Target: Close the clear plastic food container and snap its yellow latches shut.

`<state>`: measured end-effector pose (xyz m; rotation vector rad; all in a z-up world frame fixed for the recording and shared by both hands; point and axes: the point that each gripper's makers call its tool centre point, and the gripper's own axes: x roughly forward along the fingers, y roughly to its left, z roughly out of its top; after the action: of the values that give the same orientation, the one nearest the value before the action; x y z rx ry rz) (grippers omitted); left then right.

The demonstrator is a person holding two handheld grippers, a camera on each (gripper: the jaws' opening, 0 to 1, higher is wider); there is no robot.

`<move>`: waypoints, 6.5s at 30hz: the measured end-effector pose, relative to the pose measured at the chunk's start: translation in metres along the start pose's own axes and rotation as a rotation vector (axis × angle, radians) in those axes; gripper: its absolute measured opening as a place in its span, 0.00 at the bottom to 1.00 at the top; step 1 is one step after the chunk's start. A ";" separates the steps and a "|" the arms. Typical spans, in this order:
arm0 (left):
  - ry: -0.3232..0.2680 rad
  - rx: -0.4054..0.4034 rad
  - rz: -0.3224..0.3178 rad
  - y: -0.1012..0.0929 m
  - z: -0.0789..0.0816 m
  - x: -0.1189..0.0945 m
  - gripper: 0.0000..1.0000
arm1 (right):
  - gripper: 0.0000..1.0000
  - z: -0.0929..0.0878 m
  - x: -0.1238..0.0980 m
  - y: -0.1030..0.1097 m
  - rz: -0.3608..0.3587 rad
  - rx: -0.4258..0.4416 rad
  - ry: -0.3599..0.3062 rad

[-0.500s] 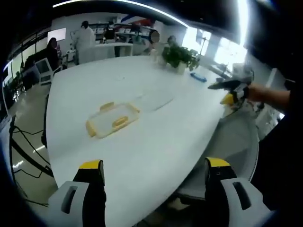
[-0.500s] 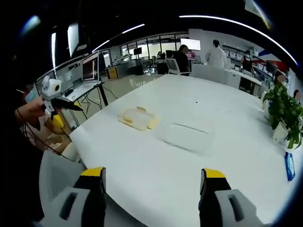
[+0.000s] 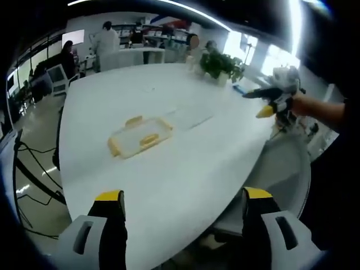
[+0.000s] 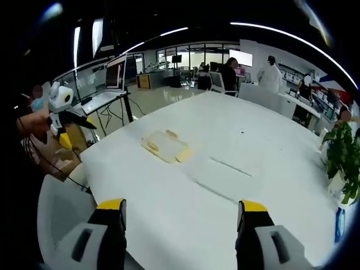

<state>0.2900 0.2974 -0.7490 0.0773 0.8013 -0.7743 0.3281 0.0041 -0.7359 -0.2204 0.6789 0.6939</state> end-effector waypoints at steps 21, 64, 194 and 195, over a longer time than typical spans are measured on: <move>0.030 -0.021 0.036 0.010 -0.005 0.005 0.84 | 0.78 0.016 0.024 -0.002 0.055 0.008 -0.039; 0.103 -0.012 0.067 0.052 -0.005 0.030 0.84 | 0.76 0.009 0.064 -0.016 0.137 -0.003 0.020; 0.378 0.717 -0.282 0.176 0.029 0.173 0.35 | 0.36 0.030 0.273 -0.008 0.527 -0.764 0.441; 0.390 0.713 -0.283 0.175 0.028 0.171 0.35 | 0.36 0.030 0.272 -0.007 0.530 -0.766 0.441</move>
<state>0.4963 0.3132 -0.8824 0.7849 0.8775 -1.3129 0.5017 0.1515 -0.8885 -0.9413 0.8759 1.4280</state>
